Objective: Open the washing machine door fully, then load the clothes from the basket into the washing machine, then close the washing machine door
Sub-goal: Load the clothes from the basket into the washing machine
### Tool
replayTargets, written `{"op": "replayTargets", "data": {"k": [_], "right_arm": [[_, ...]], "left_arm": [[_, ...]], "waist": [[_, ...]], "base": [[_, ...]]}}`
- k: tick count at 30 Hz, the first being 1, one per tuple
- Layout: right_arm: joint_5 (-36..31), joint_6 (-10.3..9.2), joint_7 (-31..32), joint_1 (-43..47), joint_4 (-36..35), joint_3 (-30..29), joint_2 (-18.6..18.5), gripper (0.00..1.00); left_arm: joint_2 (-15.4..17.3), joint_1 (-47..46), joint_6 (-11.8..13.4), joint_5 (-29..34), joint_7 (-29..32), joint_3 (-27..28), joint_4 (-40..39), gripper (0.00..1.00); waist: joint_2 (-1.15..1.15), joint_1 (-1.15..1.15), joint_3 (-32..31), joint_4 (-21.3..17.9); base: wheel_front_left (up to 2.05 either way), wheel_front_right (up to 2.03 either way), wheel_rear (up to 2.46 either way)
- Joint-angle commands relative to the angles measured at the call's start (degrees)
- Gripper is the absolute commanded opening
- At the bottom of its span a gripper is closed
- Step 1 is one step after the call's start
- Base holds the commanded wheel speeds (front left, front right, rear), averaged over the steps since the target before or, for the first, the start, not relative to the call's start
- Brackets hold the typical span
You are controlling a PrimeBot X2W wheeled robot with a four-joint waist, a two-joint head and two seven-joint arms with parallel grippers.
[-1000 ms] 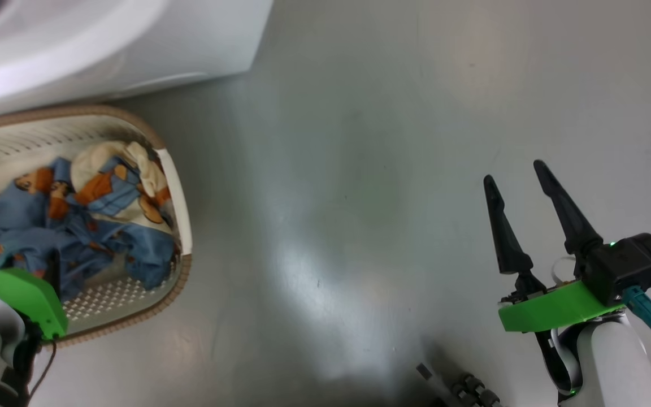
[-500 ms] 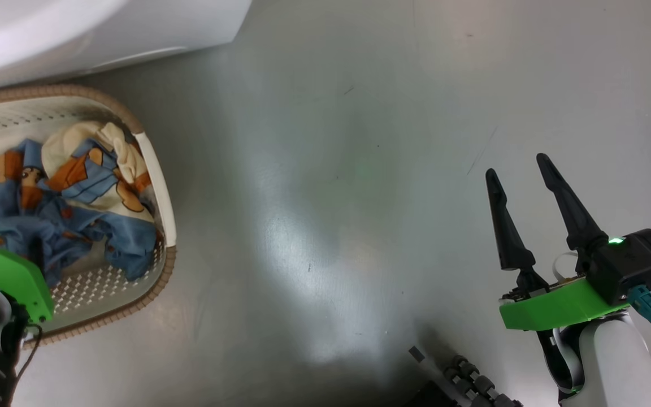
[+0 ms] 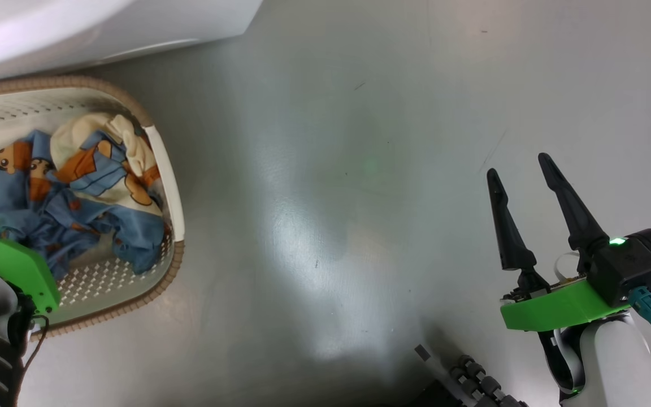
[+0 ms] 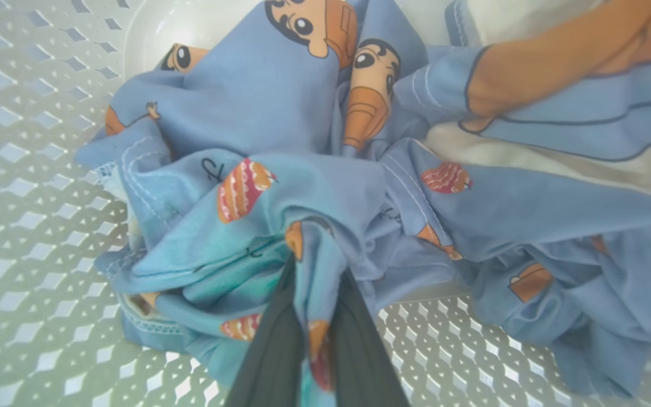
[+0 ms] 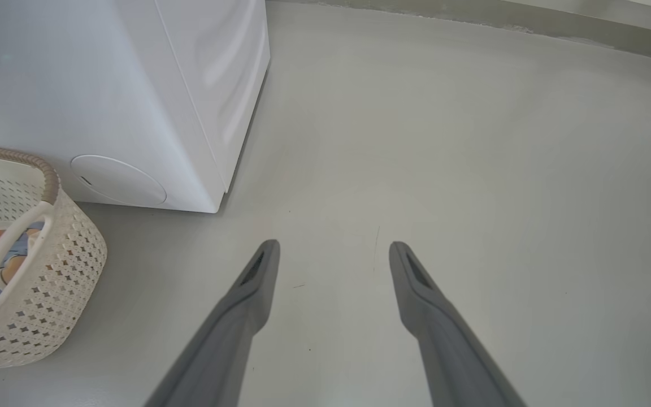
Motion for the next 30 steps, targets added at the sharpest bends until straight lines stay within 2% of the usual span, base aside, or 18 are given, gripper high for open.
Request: {"op": "replayTargets", "data": {"k": [1, 11, 23, 26, 30], "right_arm": [[-0.42, 0.09, -0.27, 1.89, -1.05, 0.89, -0.15, 1.0], [0.3, 0.09, -0.27, -0.3, -0.1, 1.47, -0.15, 1.0], [-0.13, 0.09, -0.27, -2.32, 3.79, 2.95, -0.15, 1.0], [-0.45, 0.09, -0.27, -2.04, 4.81, 2.89, -0.15, 1.0], [-0.79, 0.09, -0.27, -1.55, 5.88, 2.61, -0.15, 1.0]], "left_arm": [[2.09, 1.03, 0.07, -0.49, -0.5, 1.04, 0.18, 0.0], [1.55, 2.76, -0.41, -2.42, -3.4, 2.06, 0.21, 0.0], [0.99, 7.45, -1.85, -3.88, -9.74, 3.09, -0.23, 0.0], [0.96, 9.05, -2.05, -3.67, -10.17, 3.35, -1.52, 0.0], [1.52, 12.12, -0.84, -2.71, -10.24, 5.62, -8.02, 0.0]], "waist": [[0.0, 0.0, -0.05, 0.14], [0.0, 0.0, -2.22, 0.71], [0.0, 0.0, -12.68, 3.86], [0.0, 0.0, -15.71, 4.95], [0.0, 0.0, -19.54, 6.37]], "base": [[0.0, 0.0, 0.0], [0.0, 0.0, 0.0], [0.0, 0.0, 0.0], [0.0, 0.0, 0.0], [0.0, 0.0, 0.0]]}}
